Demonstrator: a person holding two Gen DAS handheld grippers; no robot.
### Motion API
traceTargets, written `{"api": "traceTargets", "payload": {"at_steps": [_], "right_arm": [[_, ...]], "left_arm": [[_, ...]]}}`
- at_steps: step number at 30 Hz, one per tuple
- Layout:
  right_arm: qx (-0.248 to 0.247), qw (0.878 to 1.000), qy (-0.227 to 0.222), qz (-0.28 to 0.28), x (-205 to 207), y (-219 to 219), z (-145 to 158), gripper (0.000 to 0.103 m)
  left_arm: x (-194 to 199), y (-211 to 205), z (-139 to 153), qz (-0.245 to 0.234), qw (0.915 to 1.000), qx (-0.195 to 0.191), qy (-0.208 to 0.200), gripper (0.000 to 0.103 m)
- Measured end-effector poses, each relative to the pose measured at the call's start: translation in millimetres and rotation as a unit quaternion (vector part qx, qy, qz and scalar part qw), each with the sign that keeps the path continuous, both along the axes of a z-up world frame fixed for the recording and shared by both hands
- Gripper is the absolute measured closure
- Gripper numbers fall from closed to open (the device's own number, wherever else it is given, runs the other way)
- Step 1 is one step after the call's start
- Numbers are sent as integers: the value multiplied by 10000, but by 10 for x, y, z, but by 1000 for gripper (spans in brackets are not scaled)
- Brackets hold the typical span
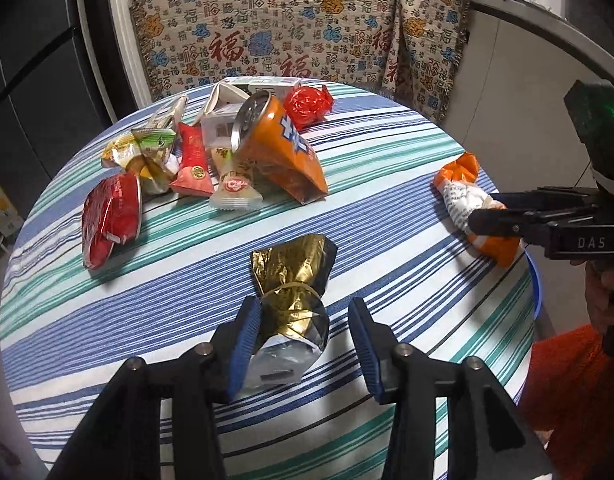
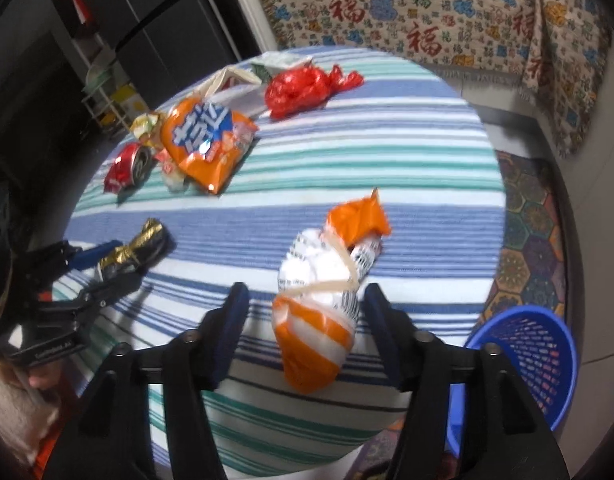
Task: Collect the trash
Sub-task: 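Carry the gold wrapper and orange-white candy over the blue wastebasket with both tools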
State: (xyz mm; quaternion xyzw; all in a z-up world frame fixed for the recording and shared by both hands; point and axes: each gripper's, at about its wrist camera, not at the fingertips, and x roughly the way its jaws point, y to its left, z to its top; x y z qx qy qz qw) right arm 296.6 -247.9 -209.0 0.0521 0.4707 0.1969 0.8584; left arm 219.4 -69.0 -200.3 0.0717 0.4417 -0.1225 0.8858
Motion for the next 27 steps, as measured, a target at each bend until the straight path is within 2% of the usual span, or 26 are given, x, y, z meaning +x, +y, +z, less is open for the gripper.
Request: {"api": "traceTargets", "payload": {"at_steps": [2,3,4,7,13,18,21,24,27], "right_arm": [[-30,10000,-21,-61,14,20,18,39],[-40,10000,12,-84,33,20,16,44],[-150,9997,155,-73,69,35,-25,62],[-142,9996,204,-124,81,17,-60,63],[124,9990,-290,-301,-78,-184,232,63],[-31,9961,-508,-722,-227,-668,504,63],[-387,9935,-461,-968,-293,-1065,581,63],[-810,9884,-245,-1265,-344,-1527,521,63],[-898,9825,-108,-1626,-377,-1926,400,63]], "left_arm": [[6,2,-11,25,10000,19,14,60],[9,0,-15,41,10000,61,2,65],[8,-8,-11,43,9999,117,-18,71],[-9,9,30,61,10000,13,-30,75],[-121,-183,302,-166,9991,-384,-119,76],[-173,-756,587,-768,9945,-696,-169,76],[-124,-1175,658,-1115,9898,-879,-100,76],[-45,-1692,667,-1470,9847,-927,-110,76],[100,-2125,584,-1775,9781,-1083,48,76]]}}
